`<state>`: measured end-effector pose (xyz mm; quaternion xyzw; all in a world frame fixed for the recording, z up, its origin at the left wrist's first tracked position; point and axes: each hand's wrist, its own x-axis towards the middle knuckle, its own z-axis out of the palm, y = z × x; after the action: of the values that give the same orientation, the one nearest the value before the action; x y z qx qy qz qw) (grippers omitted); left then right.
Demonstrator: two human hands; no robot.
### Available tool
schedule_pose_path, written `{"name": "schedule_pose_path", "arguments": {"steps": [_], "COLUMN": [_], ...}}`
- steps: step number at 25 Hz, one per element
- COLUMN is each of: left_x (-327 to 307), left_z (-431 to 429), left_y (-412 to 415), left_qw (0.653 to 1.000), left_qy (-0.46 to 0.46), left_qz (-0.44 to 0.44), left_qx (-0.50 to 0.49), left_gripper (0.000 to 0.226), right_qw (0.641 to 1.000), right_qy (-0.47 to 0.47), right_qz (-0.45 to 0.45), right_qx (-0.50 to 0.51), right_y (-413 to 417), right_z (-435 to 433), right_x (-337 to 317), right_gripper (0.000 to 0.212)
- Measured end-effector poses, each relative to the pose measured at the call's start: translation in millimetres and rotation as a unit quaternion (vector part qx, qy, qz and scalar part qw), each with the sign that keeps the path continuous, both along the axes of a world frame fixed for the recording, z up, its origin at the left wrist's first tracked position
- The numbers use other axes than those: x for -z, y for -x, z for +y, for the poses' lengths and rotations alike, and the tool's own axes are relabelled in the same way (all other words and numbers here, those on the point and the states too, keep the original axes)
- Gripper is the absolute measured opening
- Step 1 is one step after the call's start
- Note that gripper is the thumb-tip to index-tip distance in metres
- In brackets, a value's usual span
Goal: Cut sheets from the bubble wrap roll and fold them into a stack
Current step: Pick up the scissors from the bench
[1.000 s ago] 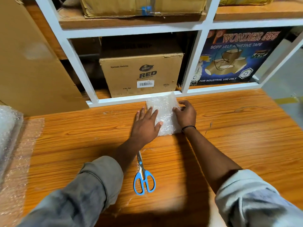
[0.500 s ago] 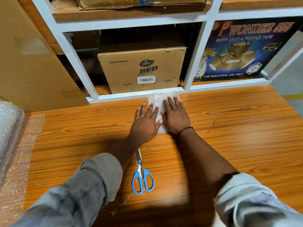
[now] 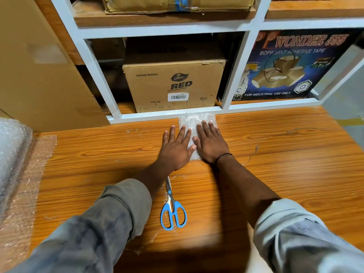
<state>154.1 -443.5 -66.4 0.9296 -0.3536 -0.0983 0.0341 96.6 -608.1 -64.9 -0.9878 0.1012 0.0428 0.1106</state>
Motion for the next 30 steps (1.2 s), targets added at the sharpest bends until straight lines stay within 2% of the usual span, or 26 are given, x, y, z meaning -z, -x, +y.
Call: {"name": "schedule_pose_path", "arguments": {"steps": [5, 9, 18, 22, 25, 30], "left_x": [-20.1, -33.4, -52.9, -53.0, -46.2, -34.8], "left_z": [18.7, 70.8, 249.0, 343.2, 406.1, 488.1], "left_y": [5.7, 22.2, 73.2, 94.7, 106.5, 113.6], "left_qw": [0.999, 0.994, 0.962, 0.947, 0.941, 0.947], "left_qy": [0.045, 0.087, 0.092, 0.038, -0.027, -0.083], "left_qz": [-0.016, -0.005, -0.018, -0.07, -0.125, -0.147], "left_qx": [-0.014, -0.058, -0.256, -0.312, -0.314, -0.274], "left_gripper": [0.069, 0.066, 0.044, 0.045, 0.044, 0.054], "right_qw": [0.996, 0.988, 0.97, 0.96, 0.959, 0.963], "right_qy": [-0.019, -0.069, -0.103, -0.115, -0.107, -0.059], "right_qz": [-0.082, -0.133, -0.133, -0.126, -0.113, -0.093], "right_qx": [-0.005, -0.029, -0.173, -0.222, -0.235, -0.245], "right_y": [9.1, 25.6, 37.3, 44.6, 47.6, 50.6], "right_z": [21.9, 64.0, 241.8, 336.8, 396.7, 499.6], "right_x": [-17.8, -29.0, -23.4, -19.4, -19.3, -15.9], "right_gripper": [0.062, 0.062, 0.051, 0.045, 0.044, 0.048]}}
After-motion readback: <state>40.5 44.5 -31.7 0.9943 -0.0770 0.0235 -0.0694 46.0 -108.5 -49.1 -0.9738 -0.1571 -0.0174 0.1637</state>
